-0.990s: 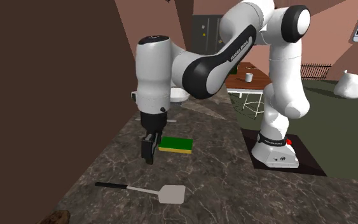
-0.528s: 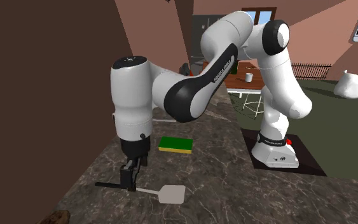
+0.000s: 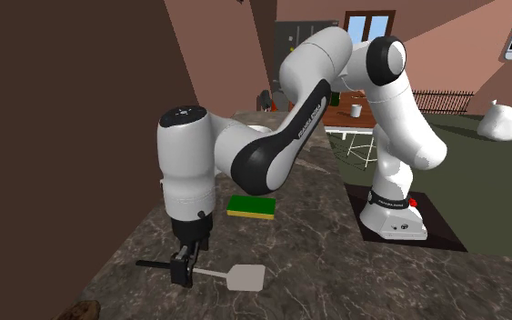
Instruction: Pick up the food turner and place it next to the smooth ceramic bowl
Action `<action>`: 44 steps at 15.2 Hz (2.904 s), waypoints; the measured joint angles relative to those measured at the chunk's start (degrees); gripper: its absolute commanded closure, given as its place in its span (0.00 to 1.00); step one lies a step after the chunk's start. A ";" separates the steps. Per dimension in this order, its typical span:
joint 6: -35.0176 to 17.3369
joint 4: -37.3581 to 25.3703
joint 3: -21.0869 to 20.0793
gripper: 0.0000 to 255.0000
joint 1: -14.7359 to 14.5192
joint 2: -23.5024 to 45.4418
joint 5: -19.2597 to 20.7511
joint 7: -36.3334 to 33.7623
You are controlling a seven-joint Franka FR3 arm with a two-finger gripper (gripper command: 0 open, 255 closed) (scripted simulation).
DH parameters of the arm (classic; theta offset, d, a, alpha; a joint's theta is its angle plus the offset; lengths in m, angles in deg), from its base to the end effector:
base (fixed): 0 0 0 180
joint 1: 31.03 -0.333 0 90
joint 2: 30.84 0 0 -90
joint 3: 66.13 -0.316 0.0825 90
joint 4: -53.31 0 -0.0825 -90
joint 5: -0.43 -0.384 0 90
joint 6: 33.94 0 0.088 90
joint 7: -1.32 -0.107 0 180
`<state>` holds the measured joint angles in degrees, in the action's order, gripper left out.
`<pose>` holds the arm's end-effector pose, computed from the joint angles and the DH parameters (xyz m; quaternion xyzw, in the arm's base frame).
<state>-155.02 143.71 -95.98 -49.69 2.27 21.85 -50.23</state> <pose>0.5095 0.4704 0.3401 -0.9990 -0.0292 -0.0331 0.0012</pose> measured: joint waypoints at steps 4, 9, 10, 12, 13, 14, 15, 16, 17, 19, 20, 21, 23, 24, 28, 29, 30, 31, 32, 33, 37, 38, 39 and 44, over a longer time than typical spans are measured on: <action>-0.15 0.01 0.04 0.00 -0.08 0.13 0.09 -0.09; -0.16 0.01 0.04 1.00 -0.08 0.14 0.09 -0.09; -0.16 0.01 0.04 1.00 -0.08 0.14 0.09 -0.09; -0.16 0.01 0.04 1.00 -0.08 0.14 0.09 -0.09; -0.16 0.01 0.04 1.00 -0.08 0.14 0.09 -0.09; -0.16 0.01 0.04 1.00 -0.08 0.14 0.09 -0.09; -0.16 0.01 0.04 1.00 -0.08 0.14 0.09 -0.09; -0.16 0.01 0.04 1.00 -0.08 0.14 0.09 -0.09; 0.12 -0.09 -0.03 1.00 -0.03 -0.05 -0.03 0.00; 1.05 -0.61 -0.24 1.00 0.00 -0.52 -0.34 0.19; 1.58 -1.00 -0.34 1.00 -0.03 -0.70 -0.49 0.27; 2.10 -1.19 -0.47 1.00 0.08 -1.07 -0.71 0.45; 3.32 -1.98 -0.70 1.00 0.08 -1.58 -1.07 0.69; 3.99 -2.58 -0.78 1.00 0.00 -1.67 -1.19 0.79; 6.26 -3.67 -1.24 1.00 0.35 -3.02 -2.03 1.48; 7.01 -4.17 -1.34 1.00 0.43 -3.34 -2.25 1.72; 7.69 -4.67 -1.44 1.00 0.38 -3.54 -2.40 1.79; 8.25 -4.95 -1.55 1.00 0.40 -3.86 -2.58 1.89; 8.98 -5.67 -1.60 1.00 0.29 -3.88 -2.66 1.98; 9.68 -6.20 -1.70 1.00 0.23 -4.08 -2.80 2.05; 12.31 -8.26 -1.97 1.00 0.22 -4.79 -3.34 2.63; 12.94 -8.72 -2.03 1.00 0.30 -5.02 -3.50 2.85; 13.85 -9.79 -2.05 1.00 0.06 -4.88 -3.50 2.89; 17.32 -13.10 -2.24 1.00 -0.35 -5.14 -3.83 3.39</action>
<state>-137.70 130.61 -98.21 -50.05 -2.87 18.02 -46.84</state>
